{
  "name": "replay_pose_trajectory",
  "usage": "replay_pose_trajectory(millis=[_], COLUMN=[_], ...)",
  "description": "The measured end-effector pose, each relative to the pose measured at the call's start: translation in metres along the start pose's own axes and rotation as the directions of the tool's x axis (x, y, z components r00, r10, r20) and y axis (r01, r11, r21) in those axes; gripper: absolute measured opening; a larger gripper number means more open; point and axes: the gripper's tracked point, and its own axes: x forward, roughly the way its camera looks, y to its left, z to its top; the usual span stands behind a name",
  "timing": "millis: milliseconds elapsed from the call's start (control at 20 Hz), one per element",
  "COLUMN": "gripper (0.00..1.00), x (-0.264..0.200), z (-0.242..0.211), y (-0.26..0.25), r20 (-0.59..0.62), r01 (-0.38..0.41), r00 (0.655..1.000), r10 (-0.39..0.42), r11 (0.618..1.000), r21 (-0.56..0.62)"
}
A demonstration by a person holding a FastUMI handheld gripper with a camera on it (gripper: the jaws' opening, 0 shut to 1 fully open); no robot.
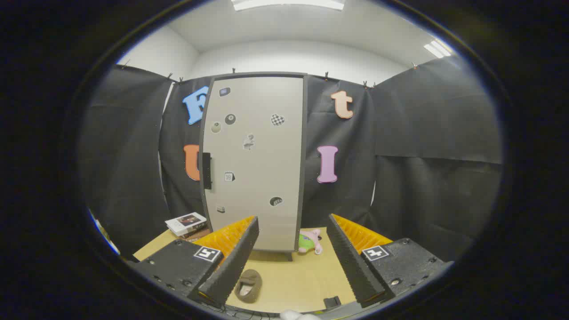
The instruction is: Open the shoe cabinet door, grab the shoes and put them into the shoe cabinet, then close the shoe cabinet door.
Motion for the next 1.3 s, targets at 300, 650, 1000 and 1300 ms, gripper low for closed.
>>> replay_pose_trajectory(millis=[300, 650, 1000, 1300], gripper=[1.0, 1.0, 1.0, 1.0], x=[0.002, 0.002, 0.013, 0.066], z=[-0.004, -0.003, -0.003, -0.006], y=[-0.002, -0.001, 0.004, 0.054], r20=[-0.015, -0.013, -0.018, -0.053], r01=[0.003, 0.016, 0.033, 0.001], r00=[1.0, 1.0, 0.999, 0.999], r10=[-0.003, -0.016, -0.032, 0.0], r11=[1.0, 1.0, 0.999, 1.0], r21=[0.01, 0.005, 0.028, 0.026])
